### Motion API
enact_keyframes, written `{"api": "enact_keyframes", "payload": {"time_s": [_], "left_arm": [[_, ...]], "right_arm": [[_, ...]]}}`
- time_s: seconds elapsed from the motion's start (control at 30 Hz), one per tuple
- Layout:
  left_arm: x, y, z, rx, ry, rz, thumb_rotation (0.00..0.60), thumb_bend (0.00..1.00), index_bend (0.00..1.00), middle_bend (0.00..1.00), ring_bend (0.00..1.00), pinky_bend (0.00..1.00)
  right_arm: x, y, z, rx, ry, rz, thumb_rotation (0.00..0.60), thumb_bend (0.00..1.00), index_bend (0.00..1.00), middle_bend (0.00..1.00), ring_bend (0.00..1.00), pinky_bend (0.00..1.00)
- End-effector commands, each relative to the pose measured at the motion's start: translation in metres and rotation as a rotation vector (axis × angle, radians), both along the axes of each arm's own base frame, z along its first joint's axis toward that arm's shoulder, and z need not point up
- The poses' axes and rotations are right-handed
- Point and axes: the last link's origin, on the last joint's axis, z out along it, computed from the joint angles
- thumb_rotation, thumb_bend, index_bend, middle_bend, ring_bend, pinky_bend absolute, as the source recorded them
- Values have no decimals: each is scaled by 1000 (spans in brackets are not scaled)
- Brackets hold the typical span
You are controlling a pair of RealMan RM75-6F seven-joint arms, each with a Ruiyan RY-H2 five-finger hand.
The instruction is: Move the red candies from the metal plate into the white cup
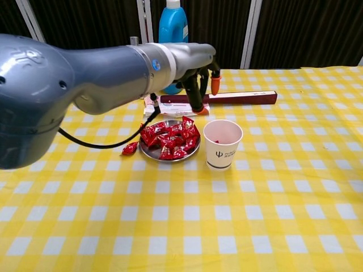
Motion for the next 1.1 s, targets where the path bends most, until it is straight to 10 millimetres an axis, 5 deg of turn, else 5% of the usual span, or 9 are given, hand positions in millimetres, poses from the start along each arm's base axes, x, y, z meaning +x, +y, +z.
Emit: {"api": "enact_keyframes", "payload": {"time_s": [0.03, 0.23, 0.5, 0.9, 1.1], "left_arm": [[-24, 5, 8, 11, 59, 54, 600, 228, 314, 372, 844, 897], [-52, 8, 3, -23, 154, 125, 600, 178, 157, 256, 844, 897], [-61, 6, -18, -64, 205, 158, 600, 177, 147, 228, 844, 897], [-64, 16, -44, -65, 214, 189, 600, 178, 218, 237, 844, 897], [-62, 19, -57, -65, 221, 176, 600, 218, 311, 317, 848, 902]], "right_arm": [[0, 0, 0, 1, -1, 1, 600, 277, 0, 0, 0, 0], [1, 0, -1, 1, 1, 3, 600, 277, 0, 0, 0, 0], [0, -1, 0, 1, -2, -2, 600, 277, 0, 0, 0, 0], [0, -1, 1, 7, -13, -7, 600, 277, 0, 0, 0, 0], [0, -1, 1, 11, -16, -9, 600, 278, 0, 0, 0, 0]]}}
